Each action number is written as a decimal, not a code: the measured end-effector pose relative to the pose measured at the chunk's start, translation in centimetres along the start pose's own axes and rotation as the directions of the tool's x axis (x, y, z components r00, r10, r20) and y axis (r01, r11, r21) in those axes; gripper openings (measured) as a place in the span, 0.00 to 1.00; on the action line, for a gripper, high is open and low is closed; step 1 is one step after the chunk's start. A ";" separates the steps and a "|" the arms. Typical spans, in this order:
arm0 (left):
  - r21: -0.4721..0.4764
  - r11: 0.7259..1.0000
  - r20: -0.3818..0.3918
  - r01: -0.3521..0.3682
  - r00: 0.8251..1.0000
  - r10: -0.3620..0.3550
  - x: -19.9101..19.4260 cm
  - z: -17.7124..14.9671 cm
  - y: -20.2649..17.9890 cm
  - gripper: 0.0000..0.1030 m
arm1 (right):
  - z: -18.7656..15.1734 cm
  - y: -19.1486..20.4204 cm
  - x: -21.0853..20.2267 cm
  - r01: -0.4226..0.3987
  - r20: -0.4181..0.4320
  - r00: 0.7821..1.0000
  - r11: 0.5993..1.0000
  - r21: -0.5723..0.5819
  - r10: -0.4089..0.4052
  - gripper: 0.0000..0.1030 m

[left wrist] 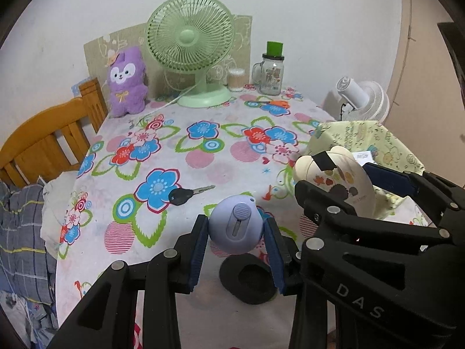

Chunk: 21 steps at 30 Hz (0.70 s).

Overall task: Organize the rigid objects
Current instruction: 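Carry the lavender fob and cream compact in both grippers over the yellow box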

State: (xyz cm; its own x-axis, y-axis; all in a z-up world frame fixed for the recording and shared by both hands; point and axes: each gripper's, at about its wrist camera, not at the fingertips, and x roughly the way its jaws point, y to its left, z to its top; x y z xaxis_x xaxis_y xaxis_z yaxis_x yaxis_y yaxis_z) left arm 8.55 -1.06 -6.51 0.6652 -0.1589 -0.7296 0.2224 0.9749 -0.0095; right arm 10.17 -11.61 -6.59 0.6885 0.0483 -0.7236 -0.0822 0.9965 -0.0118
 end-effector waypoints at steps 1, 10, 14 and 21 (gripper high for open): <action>0.004 1.000 0.003 0.001 1.000 -0.001 -0.2 0.1 -0.2 0.39 | 0.0 -0.2 -0.4 0.003 0.005 1.000 1.000 -0.002 -0.003 0.75; 0.029 1.000 0.025 -0.001 1.000 0.001 -1.3 0.8 -2.5 0.39 | 0.2 -2.4 -2.2 0.008 0.031 0.999 1.000 0.001 -0.008 0.75; 0.040 0.999 0.033 0.004 0.999 -0.006 -1.6 1.3 -3.8 0.39 | 0.5 -3.6 -2.9 0.015 0.046 0.999 1.000 0.002 -0.015 0.75; 0.074 0.997 0.043 0.019 0.999 -0.022 -1.6 2.2 -6.0 0.39 | 0.8 -6.1 -3.5 0.031 0.058 0.998 0.999 0.025 -0.032 0.75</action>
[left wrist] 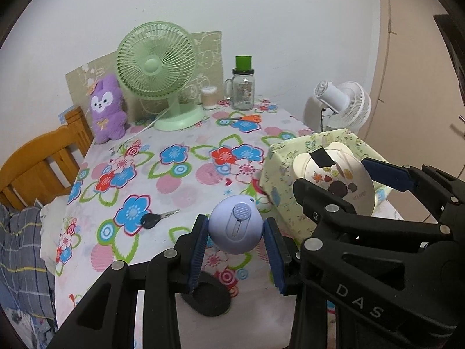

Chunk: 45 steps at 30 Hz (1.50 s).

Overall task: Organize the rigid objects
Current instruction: 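Carry the lavender fob and cream compact in both grippers over the yellow box, then lower the fob and compact into the yellow box and open both grippers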

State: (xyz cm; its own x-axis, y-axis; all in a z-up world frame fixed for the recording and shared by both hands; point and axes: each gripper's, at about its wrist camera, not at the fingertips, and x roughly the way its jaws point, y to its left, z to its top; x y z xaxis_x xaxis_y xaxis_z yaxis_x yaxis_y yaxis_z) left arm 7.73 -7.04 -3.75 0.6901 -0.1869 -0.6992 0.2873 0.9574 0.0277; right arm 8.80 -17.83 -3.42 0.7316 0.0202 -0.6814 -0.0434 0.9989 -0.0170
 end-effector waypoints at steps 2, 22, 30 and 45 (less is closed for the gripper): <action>0.011 1.000 0.002 0.007 1.000 -0.007 0.1 0.4 -0.7 0.39 | 0.1 -0.7 -0.1 0.005 0.003 1.000 1.000 0.007 -0.005 0.75; 0.077 0.995 -0.013 0.065 0.998 -0.064 2.6 3.0 -6.5 0.39 | 0.5 -7.5 0.6 0.050 -0.013 0.999 0.996 0.072 -0.049 0.75; 0.099 0.992 -0.037 0.083 0.996 -0.080 4.3 3.7 -8.5 0.39 | 0.5 -10.1 1.8 0.061 -0.035 0.998 0.993 0.099 -0.058 0.75; 0.128 0.986 -0.104 0.110 0.990 -0.097 7.9 4.2 -11.0 0.39 | -0.4 -13.7 4.7 0.084 -0.103 0.992 0.986 0.146 -0.069 0.75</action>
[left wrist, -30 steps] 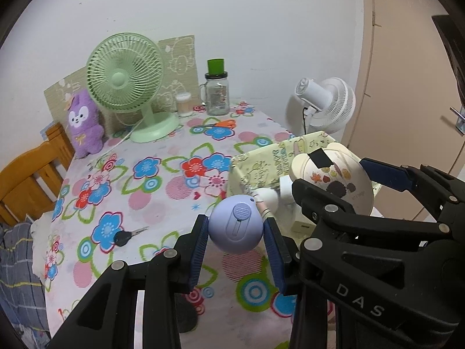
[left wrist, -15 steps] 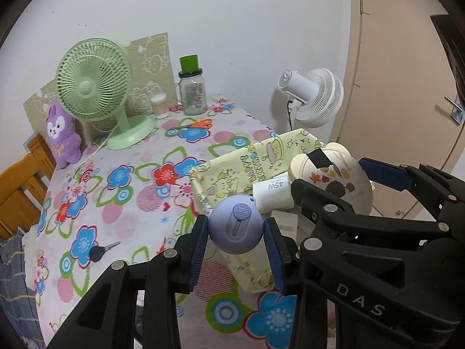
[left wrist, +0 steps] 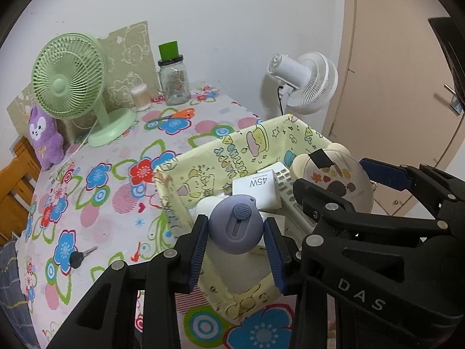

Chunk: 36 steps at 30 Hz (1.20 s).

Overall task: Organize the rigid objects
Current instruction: 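Lower the fob and compact into the yellow box and open both grippers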

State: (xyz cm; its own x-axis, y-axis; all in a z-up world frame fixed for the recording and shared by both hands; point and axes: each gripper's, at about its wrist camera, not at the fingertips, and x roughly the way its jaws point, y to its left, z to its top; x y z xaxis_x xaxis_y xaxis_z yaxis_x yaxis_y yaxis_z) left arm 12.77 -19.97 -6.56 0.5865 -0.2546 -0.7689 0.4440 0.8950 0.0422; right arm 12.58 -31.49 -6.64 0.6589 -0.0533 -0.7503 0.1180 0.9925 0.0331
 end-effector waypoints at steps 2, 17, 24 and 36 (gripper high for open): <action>0.004 1.000 -0.006 0.001 1.000 -0.001 0.4 0.1 -0.2 0.39 | -0.1 -0.4 0.5 0.002 -0.010 1.000 1.000 0.007 -0.002 0.75; 0.005 1.000 -0.065 0.011 0.998 -0.011 3.2 0.4 -1.1 0.39 | -0.2 -1.3 2.9 -0.001 -0.053 0.999 1.000 0.005 0.001 0.75; -0.003 1.000 -0.072 0.002 0.997 -0.002 3.3 0.4 -0.7 0.45 | -0.2 -1.1 3.1 -0.001 -0.052 0.999 1.000 -0.001 0.001 0.75; 0.063 0.998 -0.015 -0.024 1.000 0.025 1.1 0.1 -1.2 0.86 | 0.0 -1.0 3.6 -0.011 -0.080 0.997 1.000 0.017 0.013 0.75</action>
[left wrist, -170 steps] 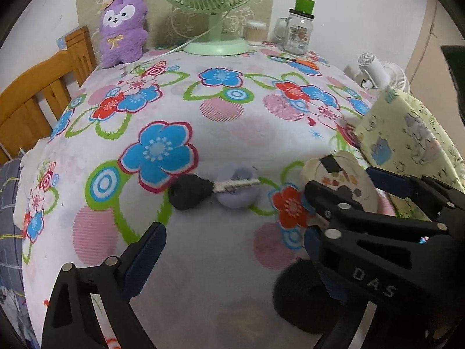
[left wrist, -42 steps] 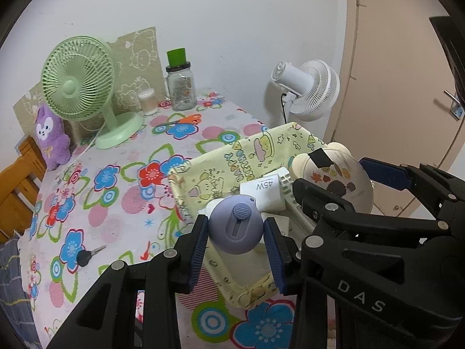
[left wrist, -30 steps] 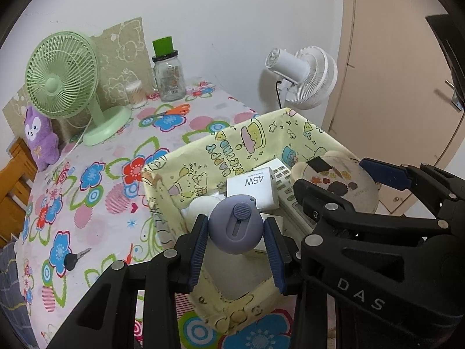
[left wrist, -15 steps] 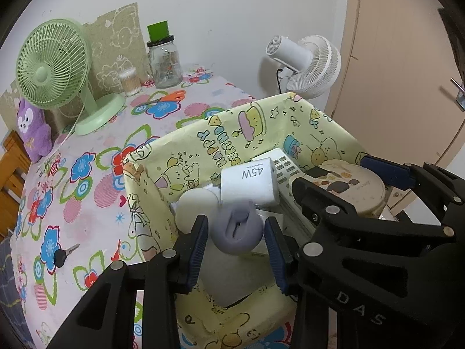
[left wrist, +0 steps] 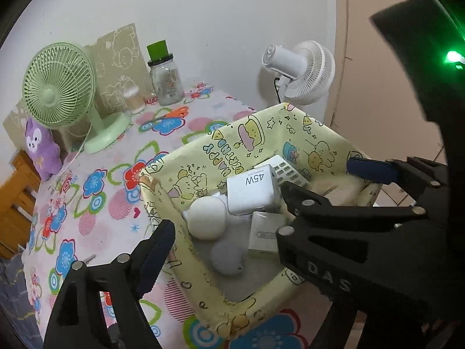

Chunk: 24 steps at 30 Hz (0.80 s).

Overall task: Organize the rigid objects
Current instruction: 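Lower the fob and compact into the yellow box and open both grippers, then withdraw both grippers from the box toward the black key and black lid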

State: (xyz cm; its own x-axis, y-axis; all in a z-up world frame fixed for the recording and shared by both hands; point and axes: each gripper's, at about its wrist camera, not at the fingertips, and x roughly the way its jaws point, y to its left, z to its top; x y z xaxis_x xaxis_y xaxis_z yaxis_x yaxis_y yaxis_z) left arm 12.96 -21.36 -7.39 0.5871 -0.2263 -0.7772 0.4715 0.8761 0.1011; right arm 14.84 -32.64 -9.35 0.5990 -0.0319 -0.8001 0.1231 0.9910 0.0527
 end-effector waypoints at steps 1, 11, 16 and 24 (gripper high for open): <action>-0.002 1.000 0.000 0.005 1.000 -0.005 -0.1 0.0 0.1 0.86 | 0.0 0.2 0.0 0.001 0.001 1.000 1.000 -0.004 -0.001 0.75; -0.005 1.000 0.009 0.010 1.000 -0.010 -1.0 -0.5 0.6 0.92 | -0.2 1.3 -1.2 -0.015 0.026 1.000 1.000 -0.014 0.016 0.84; -0.011 1.000 0.016 0.017 1.000 -0.017 -1.7 -1.0 1.0 0.93 | -0.7 2.2 -2.8 -0.022 0.073 0.997 0.999 -0.025 0.023 0.91; -0.018 1.000 0.036 0.024 0.999 -0.024 -3.1 -1.8 1.9 0.97 | -1.2 3.4 -4.1 -0.018 0.093 0.995 0.999 -0.029 0.021 0.92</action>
State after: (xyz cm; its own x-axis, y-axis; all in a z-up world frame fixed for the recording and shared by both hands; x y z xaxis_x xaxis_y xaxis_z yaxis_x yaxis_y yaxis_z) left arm 10.85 -18.22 -5.97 0.5989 -0.2622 -0.7567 0.4737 0.8779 0.0707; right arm 11.89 -29.02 -6.64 0.6728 -0.0230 -0.7395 0.0890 0.9948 0.0500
